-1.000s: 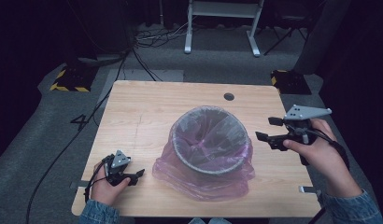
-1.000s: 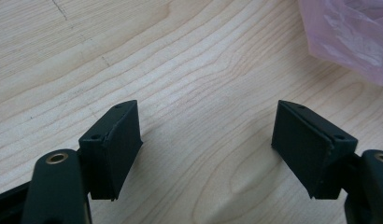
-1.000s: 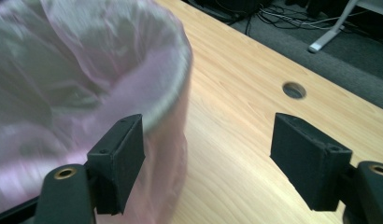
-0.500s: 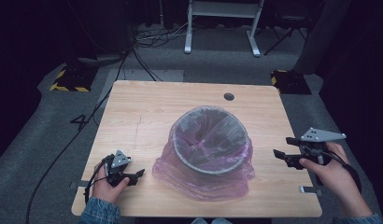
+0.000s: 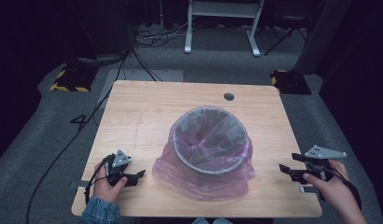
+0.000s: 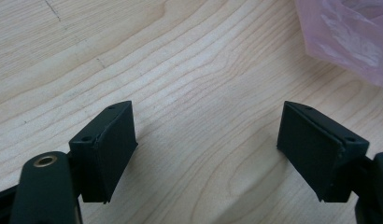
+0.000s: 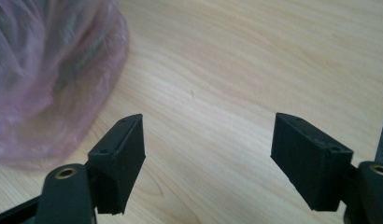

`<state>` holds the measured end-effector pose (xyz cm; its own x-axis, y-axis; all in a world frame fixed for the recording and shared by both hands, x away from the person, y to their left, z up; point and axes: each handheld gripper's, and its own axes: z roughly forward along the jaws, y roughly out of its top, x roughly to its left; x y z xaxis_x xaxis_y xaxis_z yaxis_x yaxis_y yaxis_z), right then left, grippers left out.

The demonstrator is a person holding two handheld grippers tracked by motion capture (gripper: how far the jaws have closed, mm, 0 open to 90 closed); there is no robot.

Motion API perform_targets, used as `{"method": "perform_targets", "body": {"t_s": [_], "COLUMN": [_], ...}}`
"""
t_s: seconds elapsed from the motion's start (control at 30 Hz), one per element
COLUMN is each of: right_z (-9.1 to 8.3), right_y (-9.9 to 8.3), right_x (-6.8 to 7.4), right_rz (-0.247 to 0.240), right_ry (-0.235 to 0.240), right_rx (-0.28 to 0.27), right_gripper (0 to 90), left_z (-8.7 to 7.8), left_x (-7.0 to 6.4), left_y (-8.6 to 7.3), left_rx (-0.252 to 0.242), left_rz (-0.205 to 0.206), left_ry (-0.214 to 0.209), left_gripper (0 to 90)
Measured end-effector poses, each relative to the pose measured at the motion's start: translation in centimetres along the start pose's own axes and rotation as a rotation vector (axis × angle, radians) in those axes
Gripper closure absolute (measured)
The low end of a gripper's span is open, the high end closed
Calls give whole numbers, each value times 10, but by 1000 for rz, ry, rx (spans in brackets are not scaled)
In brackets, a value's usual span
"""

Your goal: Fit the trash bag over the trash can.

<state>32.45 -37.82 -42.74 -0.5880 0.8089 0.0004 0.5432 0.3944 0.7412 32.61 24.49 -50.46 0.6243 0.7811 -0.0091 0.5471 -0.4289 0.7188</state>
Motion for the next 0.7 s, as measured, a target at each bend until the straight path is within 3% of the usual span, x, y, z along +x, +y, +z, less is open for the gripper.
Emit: {"method": "perform_targets", "body": {"t_s": [0.37,0.5,0.7], "right_z": [22,32,47], "right_y": [-39,-48,-55], "right_x": [-2,4,11], "right_rz": [41,28,65], "right_ry": [-16,-14,-14], "right_rx": [57,54,9], "right_gripper": [258,254,250], "left_z": [0,0,1], "left_x": [0,0,0], "left_y": [0,0,1], "left_rx": [0,0,3], "left_rz": [-2,-3,1], "left_ry": [1,-1,-1], "left_gripper": [195,195,177]}}
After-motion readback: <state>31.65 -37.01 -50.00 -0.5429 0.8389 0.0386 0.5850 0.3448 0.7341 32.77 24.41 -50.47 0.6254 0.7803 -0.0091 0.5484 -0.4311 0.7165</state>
